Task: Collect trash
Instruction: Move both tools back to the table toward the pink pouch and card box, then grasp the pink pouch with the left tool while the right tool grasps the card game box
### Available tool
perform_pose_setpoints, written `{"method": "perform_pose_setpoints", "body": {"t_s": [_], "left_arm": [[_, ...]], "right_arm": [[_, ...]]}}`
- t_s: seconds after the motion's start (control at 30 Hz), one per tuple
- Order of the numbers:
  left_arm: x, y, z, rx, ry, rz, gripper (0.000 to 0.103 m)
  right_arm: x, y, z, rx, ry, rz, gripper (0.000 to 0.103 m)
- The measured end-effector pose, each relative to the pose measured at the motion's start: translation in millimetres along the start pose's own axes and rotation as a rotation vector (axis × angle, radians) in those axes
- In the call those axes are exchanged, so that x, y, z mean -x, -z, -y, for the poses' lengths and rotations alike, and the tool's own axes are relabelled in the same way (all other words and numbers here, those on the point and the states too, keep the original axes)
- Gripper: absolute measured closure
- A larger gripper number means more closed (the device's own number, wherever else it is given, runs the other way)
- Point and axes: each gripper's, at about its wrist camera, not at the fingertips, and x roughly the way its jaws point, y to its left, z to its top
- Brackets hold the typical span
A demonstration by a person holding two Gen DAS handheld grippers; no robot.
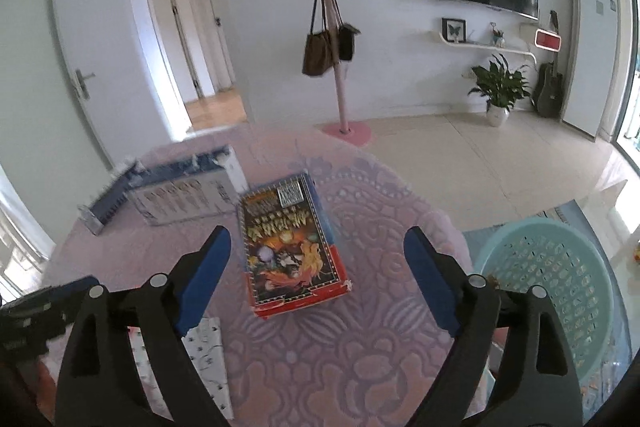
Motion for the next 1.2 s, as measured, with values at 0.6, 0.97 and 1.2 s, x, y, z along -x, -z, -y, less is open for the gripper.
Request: {"method": "perform_pose_setpoints", "body": {"t_s": [0.6,0.97,1.2], "left_arm": [[-26,18,24,-0.151,-0.064,-0.032,0.033],[-20,25,22,-0.134,-0.086,-0.034,0.063],[7,20,28,-0.132,-0.048,0.035,0.064]], "right_arm": [[-28,3,-16,0.076,0.034,-0.087,0.019],[-15,7,-32,0.164,-0.012,-0.027,0.043],[19,-1,1,0.042,-0.056,0.070,0.043]]}}
